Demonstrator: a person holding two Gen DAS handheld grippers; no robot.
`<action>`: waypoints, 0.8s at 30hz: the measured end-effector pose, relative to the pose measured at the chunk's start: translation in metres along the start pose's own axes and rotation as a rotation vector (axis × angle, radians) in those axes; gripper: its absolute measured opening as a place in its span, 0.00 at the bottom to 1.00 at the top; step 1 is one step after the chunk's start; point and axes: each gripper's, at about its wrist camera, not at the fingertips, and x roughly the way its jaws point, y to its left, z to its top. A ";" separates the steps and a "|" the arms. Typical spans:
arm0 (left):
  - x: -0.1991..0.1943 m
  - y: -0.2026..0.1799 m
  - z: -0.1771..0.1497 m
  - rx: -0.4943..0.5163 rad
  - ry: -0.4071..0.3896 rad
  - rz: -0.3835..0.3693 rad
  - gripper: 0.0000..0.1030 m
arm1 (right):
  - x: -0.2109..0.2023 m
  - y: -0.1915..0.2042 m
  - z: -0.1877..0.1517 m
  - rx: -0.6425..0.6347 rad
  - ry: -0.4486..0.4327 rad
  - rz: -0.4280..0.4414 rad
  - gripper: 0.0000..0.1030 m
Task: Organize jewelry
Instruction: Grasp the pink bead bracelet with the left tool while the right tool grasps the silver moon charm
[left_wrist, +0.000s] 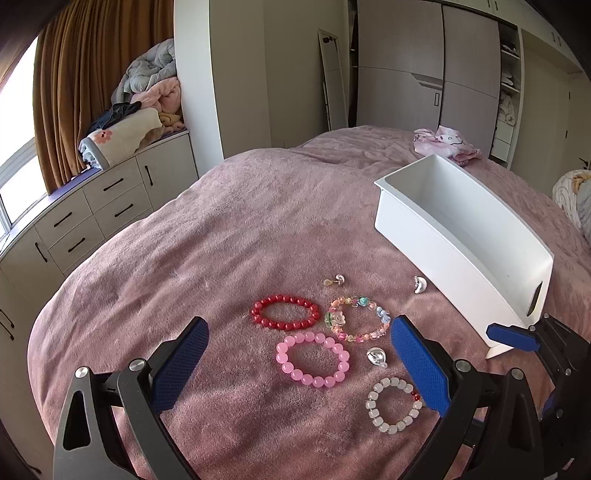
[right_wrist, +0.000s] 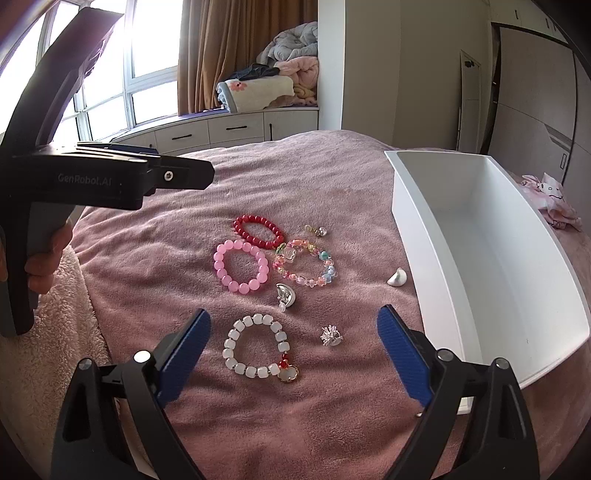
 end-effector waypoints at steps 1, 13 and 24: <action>0.006 0.002 0.000 -0.004 0.015 -0.007 0.97 | 0.005 0.000 0.000 -0.004 0.014 0.012 0.78; 0.076 0.029 -0.013 -0.094 0.215 -0.067 0.97 | 0.058 -0.009 0.006 -0.021 0.128 0.056 0.58; 0.117 0.033 -0.028 -0.116 0.345 -0.067 0.72 | 0.101 -0.014 0.009 -0.020 0.188 0.084 0.42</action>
